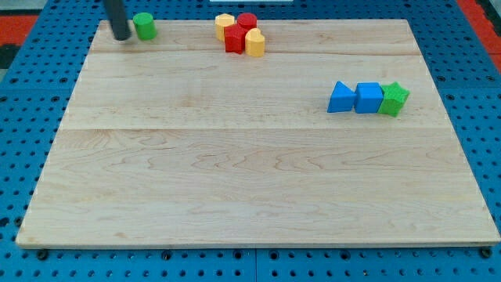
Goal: Move the green circle parallel to the left of the triangle
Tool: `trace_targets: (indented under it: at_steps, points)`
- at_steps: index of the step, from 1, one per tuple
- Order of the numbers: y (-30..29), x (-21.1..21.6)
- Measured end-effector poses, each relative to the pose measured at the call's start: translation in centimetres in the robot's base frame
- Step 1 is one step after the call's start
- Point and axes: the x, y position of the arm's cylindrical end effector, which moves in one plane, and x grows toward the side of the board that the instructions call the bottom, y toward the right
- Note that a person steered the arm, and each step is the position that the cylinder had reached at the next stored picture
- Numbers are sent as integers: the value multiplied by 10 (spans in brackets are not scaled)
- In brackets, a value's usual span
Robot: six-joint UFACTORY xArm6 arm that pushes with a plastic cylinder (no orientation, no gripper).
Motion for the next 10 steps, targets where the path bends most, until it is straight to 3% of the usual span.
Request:
trace_targets:
  at_steps: [1, 2, 3, 4, 6, 7, 8, 9, 10]
  points:
    - [-40, -32]
    - [-31, -41]
    - [19, -40]
    - [101, -32]
    - [141, 64]
    - [117, 58]
    - [76, 21]
    - [132, -6]
    - [169, 57]
